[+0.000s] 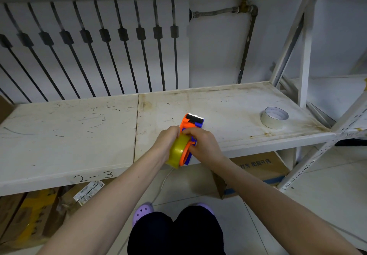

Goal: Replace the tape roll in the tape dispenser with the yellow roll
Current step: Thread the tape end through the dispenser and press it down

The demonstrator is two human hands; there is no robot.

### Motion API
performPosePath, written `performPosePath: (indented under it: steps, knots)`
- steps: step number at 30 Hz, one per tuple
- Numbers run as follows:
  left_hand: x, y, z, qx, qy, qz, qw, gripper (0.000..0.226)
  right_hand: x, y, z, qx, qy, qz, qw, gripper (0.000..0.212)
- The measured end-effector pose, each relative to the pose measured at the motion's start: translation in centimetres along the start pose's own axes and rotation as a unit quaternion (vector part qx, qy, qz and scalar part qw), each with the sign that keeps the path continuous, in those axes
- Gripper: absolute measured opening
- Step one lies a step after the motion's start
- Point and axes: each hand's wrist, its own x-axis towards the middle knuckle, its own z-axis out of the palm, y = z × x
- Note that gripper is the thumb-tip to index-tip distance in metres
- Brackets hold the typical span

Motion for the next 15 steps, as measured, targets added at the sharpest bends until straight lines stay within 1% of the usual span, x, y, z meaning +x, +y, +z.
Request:
performPosePath:
  steps: [4, 6, 8, 9, 11, 15]
  knots:
    - [-0.4, 0.2, -0.5, 0.030, 0.022, -0.014, 0.999, 0.012, 0.5, -0.1, -0.1, -0.035, -0.016, -0.001, 0.999, 0.039]
    - [-0.6, 0.2, -0.5, 0.031, 0.014, -0.017, 0.999, 0.006, 0.6, -0.2, 0.0, -0.039, -0.021, -0.007, 0.999, 0.037]
    - [-0.3, -0.1, -0.5, 0.020, -0.006, -0.006, 1.000, 0.027, 0.6, -0.2, 0.2, -0.026, -0.017, -0.011, 0.999, 0.036]
    - [-0.2, -0.3, -0.5, 0.009, -0.016, 0.000, 1.000, 0.033, 0.4, -0.2, 0.4, -0.018, -0.016, -0.014, 1.000, 0.035]
    - [0.2, -0.7, -0.4, -0.005, -0.015, 0.009, 1.000, 0.034, 0.2, -0.1, 0.6, -0.007, -0.014, -0.017, 1.000, 0.035]
    - [1.5, -1.3, -0.3, -0.035, -0.012, 0.003, 0.999, 0.045, 0.1, -0.1, 0.3, 0.001, -0.007, -0.019, 1.000, 0.037]
